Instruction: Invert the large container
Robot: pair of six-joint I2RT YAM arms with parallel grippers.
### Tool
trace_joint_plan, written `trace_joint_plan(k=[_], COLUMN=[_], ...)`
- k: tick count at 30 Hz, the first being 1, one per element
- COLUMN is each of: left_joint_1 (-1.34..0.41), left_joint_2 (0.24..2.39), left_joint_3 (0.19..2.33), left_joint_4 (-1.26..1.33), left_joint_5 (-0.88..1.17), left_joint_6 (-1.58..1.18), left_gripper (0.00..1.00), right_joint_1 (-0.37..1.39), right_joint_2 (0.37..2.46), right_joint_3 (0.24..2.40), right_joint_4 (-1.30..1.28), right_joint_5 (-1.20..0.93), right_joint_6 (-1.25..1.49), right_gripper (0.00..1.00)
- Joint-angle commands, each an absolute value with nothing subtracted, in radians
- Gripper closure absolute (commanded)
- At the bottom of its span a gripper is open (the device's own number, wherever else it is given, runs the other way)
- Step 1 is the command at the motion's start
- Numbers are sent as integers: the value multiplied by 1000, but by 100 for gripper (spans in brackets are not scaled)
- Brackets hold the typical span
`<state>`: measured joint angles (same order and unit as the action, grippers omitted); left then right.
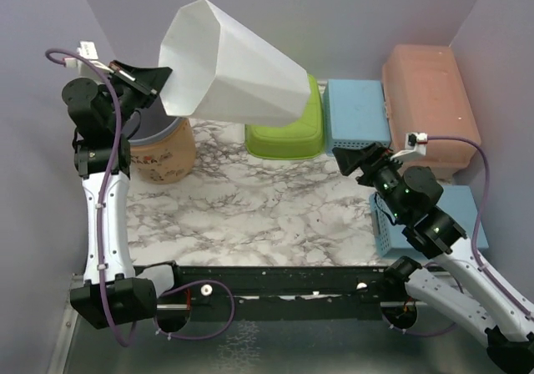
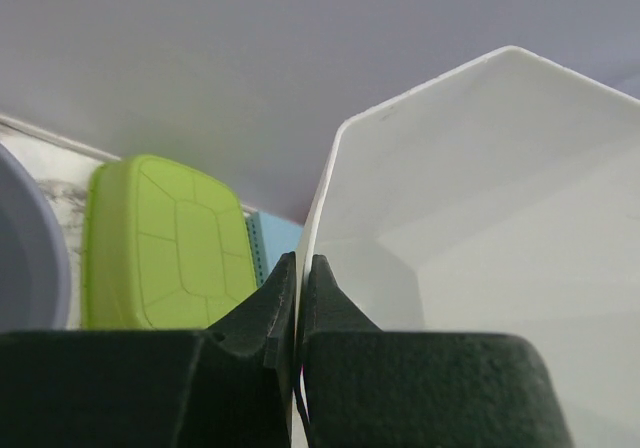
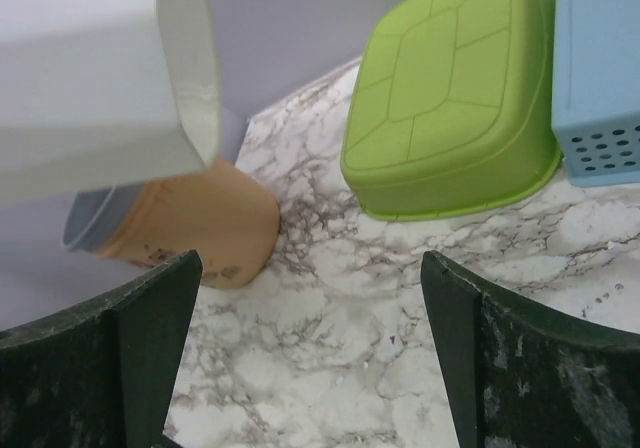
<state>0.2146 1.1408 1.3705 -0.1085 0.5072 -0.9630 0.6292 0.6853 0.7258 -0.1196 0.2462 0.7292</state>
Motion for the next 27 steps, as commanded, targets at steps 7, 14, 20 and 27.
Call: trace_joint_plan(k=[7,14,20,27], left_joint_1=[-177,-264,-337,-447], left_joint_2=[1150,1098,1076,995], left_joint_3=[1185,994,886,686], left_joint_4=[93,117,127,238], left_joint_5=[552,430,409,316], left_joint_6=[-915,-910,-944,-1003], left_gripper=[100,100,100,100], right_joint_1=[632,632,632,632], right_joint_2=[681,580,518,738], right_joint_3=[872,862,734,903], right_joint_4=[-416,-466,-316,-495], right_joint_5=[600,738,644,540], right_joint_6=[896,910,863,861], right_gripper=[5,5,6,6])
